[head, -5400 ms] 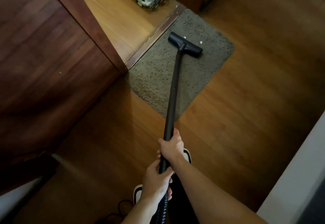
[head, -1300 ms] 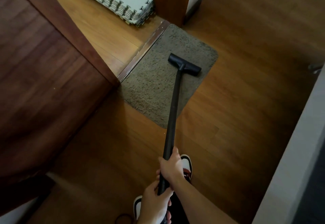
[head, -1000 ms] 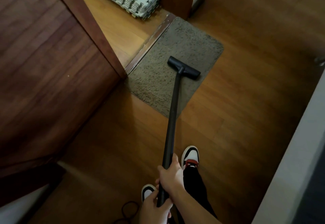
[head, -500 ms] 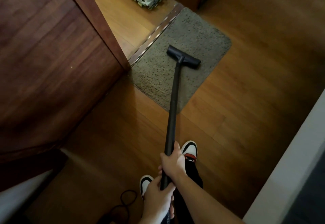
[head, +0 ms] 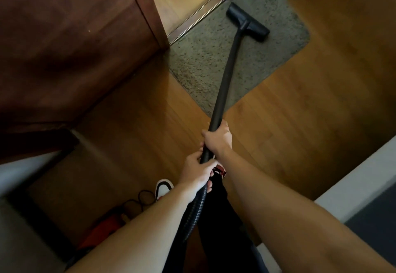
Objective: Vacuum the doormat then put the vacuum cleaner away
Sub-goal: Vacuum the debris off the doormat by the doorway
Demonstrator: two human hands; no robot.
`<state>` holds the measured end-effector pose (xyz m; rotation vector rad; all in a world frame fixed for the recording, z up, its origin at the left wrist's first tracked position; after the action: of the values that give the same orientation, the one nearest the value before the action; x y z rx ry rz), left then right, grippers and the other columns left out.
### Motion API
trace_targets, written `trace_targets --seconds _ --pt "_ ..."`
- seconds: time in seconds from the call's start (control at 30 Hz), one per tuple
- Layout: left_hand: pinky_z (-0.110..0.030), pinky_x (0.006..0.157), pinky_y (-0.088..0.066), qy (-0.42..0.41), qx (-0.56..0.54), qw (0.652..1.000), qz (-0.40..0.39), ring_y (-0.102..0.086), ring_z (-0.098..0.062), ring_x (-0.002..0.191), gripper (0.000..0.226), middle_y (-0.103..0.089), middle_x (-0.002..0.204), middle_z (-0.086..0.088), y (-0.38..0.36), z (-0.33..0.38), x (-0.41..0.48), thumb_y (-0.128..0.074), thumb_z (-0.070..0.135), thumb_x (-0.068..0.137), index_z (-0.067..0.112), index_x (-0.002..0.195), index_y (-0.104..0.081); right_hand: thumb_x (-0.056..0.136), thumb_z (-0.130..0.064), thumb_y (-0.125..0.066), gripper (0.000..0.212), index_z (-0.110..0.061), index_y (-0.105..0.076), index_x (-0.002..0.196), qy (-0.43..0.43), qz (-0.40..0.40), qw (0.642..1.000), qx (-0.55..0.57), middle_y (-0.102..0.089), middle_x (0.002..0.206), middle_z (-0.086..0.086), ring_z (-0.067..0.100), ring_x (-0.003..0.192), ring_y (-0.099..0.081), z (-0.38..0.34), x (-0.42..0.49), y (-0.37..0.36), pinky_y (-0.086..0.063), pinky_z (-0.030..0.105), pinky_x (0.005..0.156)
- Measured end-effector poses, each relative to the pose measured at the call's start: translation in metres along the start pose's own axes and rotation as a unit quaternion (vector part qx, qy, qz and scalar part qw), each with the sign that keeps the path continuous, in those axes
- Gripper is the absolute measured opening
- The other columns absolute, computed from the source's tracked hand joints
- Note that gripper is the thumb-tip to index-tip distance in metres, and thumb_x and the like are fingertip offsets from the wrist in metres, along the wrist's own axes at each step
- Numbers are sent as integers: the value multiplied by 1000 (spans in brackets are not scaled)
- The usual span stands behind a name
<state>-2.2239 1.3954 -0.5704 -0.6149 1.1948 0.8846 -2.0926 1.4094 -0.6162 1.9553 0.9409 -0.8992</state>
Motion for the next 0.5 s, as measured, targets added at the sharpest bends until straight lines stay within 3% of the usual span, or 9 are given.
trace_targets --seconds 0.17,0.43,0.5 --pt "-26 40 -42 -18 -24 1000 -8 -44 -18 36 17 -53 57 -5 -8 14 12 -71 20 90 6 83 -63 88 -10 -65 38 -12 -42 118 -6 10 1000 -1 -64 90 15 21 49 -66 -10 17 4 -63 43 53" --pt "-28 42 -45 -25 -25 999 -3 -47 -19 38 17 -55 62 -7 21 -19 -7 -72 19 89 4 88 -65 89 -9 -63 38 -17 -41 119 -8 3 1000 -1 -64 90 14 24 52 -67 12 -16 -25 -63 45 58" --pt "-27 42 -45 -17 -21 1000 -3 -47 -19 40 18 -56 65 -7 39 -42 -19 -71 21 90 4 90 -65 88 -10 -64 39 -17 -42 120 -12 0 1000 -5 -65 91 15 22 50 -67 28 -36 -43 -60 38 52"
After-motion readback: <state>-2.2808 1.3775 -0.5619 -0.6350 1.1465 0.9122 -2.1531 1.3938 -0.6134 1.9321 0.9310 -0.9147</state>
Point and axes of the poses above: each hand's wrist, its own x-axis towards the middle knuckle, its own y-axis out of the back of the hand, z = x × y, the point moved 9 cm from there along x, towards the middle knuckle
